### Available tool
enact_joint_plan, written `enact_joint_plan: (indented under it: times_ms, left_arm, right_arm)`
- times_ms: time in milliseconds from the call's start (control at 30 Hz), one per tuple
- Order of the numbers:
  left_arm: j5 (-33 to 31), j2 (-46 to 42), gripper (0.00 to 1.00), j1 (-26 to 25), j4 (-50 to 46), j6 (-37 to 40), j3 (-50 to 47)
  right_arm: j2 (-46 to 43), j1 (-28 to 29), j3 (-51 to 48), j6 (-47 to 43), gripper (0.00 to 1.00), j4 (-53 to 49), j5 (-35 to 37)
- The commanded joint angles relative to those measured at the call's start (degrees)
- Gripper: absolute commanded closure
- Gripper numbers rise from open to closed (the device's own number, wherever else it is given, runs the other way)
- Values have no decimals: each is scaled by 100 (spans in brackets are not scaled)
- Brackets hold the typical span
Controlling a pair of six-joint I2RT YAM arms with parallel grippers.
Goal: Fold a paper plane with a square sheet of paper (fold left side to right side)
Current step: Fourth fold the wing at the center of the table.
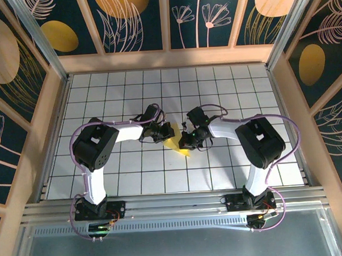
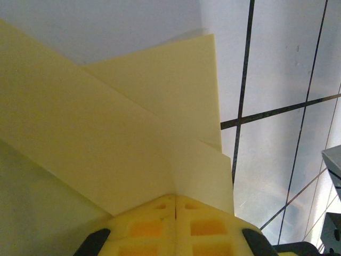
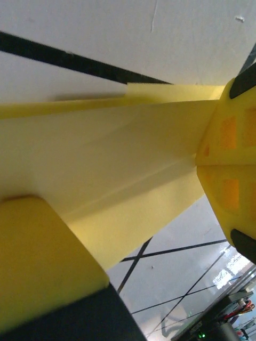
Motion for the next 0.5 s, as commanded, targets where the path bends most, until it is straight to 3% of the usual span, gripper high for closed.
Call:
enact_joint_plan:
  times_ms: [0, 467]
  left_arm:
    - [-253, 131, 100, 5, -457, -27, 0]
    - [-384, 272, 100, 15, -636, 29, 123]
  right_arm:
    - [93, -60, -152, 25, 100, 48, 48]
    - [-153, -223, -801, -142, 100, -297, 211]
